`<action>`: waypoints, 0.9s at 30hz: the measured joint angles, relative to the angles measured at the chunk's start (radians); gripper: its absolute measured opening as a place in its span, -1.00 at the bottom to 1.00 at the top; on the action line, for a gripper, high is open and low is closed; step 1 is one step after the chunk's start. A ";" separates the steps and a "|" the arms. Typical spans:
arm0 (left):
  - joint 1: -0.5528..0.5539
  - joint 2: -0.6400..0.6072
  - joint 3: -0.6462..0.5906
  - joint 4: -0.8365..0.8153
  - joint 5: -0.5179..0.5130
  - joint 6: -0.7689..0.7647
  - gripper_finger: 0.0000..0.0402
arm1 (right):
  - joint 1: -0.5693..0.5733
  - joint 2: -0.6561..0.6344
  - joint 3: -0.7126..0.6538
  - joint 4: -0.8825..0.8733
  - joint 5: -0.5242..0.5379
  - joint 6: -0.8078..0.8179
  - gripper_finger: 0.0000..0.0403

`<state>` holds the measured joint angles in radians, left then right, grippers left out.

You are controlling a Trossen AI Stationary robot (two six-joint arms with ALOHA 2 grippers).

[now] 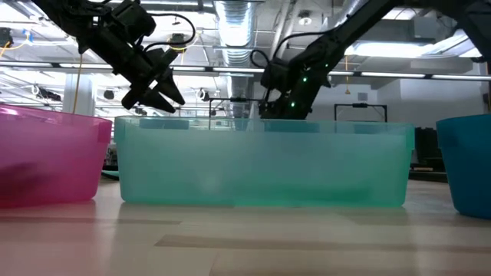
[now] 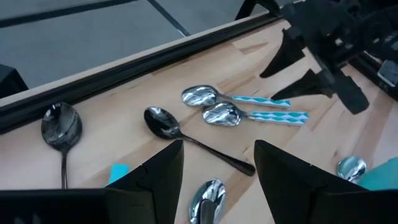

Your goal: Sort silverware by color (type)

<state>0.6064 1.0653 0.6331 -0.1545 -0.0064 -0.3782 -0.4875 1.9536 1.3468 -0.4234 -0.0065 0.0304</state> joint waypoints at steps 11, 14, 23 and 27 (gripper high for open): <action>0.000 0.074 0.000 -0.014 -0.003 -0.003 -0.10 | 0.010 0.062 0.003 0.073 0.014 -0.003 0.12; 0.000 0.085 0.000 -0.010 -0.002 -0.008 -0.10 | 0.009 0.066 -0.002 0.055 0.014 -0.002 0.12; -0.001 0.088 0.000 -0.012 0.003 -0.008 -0.10 | 0.025 0.129 0.030 0.005 0.070 0.025 0.12; -0.001 0.089 0.000 -0.012 0.006 -0.008 -0.10 | 0.025 0.130 0.033 -0.012 0.069 0.055 0.02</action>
<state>0.6056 1.1538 0.6330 -0.1661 -0.0002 -0.3862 -0.4625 2.0838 1.3800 -0.4352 0.0622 0.0858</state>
